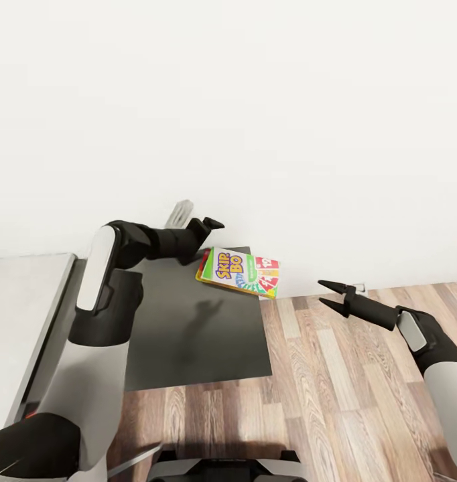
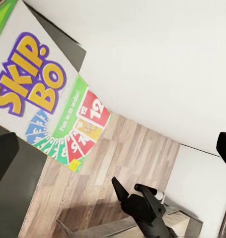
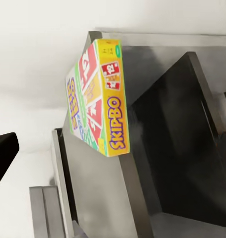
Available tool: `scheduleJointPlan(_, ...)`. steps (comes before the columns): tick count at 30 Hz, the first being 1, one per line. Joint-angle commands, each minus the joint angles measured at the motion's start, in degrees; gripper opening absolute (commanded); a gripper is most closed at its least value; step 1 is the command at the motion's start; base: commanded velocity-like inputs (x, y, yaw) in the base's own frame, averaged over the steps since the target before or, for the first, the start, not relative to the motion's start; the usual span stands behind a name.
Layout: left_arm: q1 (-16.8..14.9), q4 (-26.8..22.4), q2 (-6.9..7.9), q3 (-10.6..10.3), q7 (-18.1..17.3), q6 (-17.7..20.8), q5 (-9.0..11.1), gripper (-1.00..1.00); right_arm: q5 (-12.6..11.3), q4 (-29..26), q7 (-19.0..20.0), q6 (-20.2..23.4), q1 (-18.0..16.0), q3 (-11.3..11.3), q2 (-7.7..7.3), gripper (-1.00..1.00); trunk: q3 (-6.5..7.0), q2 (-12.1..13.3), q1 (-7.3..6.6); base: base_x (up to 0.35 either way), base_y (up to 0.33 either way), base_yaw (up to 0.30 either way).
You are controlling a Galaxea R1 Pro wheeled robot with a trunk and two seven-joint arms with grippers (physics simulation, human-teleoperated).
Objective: Put all the toys in the child's room - the three board games (two on the bed and one on the table), the two jigsaw puzzles on the table, and the tennis ball on the table - inside the toy box on the table in the child's room.
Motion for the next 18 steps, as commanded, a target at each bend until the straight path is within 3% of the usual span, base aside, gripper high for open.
scheduleJointPlan(1, -0.2, -0.1, -0.13, -0.4, 0.8, 0.1, 0.7, 1.00, 0.0, 0.0, 0.1, 0.2, 0.0, -0.2, -0.20, 1.00, -0.25, -0.5, 0.25, 0.000, 0.000, 0.000)
scheduleJointPlan(4, -0.8, -0.3, -0.40, -2.9, 2.7, -2.0, 3.9, 1.00, 0.0, 0.5, -0.3, 0.2, -0.1, -0.8, -0.91, 1.00, -0.79, -1.7, 0.90, 0.000, 0.000, 0.000)
scheduleJointPlan(9, -3.0, -0.4, -0.55, -7.7, 5.6, -4.9, 6.3, 1.00, -0.1, 2.1, -2.4, 0.1, -0.1, -2.4, -0.77, 1.00, -1.69, -3.7, 2.00, 0.000, 0.000, 0.000)
scheduleJointPlan(18, -3.5, -0.4, -0.59, -8.7, 6.3, -6.4, 6.8, 1.00, -0.1, 2.4, -3.5, -0.1, -0.1, -2.7, -0.65, 1.00, -3.30, -7.3, 3.98, 0.000, 0.000, 0.000)
